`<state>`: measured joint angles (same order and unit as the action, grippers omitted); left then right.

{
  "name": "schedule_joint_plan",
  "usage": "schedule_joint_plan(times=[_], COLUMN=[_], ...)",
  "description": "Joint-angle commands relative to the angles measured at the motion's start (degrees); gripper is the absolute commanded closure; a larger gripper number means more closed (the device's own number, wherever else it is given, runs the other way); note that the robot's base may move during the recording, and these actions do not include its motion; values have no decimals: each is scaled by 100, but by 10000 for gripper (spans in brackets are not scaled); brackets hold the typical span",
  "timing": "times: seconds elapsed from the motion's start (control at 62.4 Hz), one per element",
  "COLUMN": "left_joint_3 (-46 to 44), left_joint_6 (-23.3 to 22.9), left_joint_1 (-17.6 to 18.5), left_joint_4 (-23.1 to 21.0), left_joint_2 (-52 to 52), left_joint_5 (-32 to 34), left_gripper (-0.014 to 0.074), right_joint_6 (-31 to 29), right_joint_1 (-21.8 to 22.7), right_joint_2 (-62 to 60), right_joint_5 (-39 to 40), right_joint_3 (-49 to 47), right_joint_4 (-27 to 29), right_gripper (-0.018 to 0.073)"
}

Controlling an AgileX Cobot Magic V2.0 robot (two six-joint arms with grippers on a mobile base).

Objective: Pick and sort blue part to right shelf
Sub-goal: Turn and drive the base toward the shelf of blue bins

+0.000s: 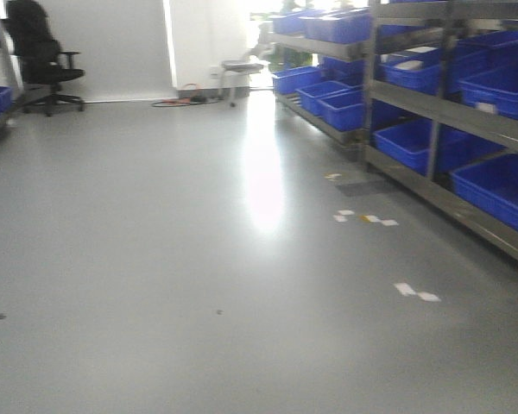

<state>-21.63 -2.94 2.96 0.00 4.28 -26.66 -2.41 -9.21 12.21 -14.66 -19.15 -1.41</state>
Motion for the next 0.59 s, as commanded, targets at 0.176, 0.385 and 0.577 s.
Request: schedule_joint_plan(times=[0.176,0.385,0.577], left_joint_3=[-158,-158,-158], left_joint_6=[3,3,3], left_joint_1=[-15,-15,-15], left_joint_4=[0,0,0], left_joint_2=[67,67,67], left_joint_5=[487,487,487], left_gripper=[239,239,239], right_joint_6=[-33,-33,-33], right_joint_1=[26,26,26], right_joint_2=[50,50,50], right_joint_5=[551,551,551], right_joint_3=[-158,-158,-158], right_joint_4=[-53,-53,-53], right_gripper=[216,216,216])
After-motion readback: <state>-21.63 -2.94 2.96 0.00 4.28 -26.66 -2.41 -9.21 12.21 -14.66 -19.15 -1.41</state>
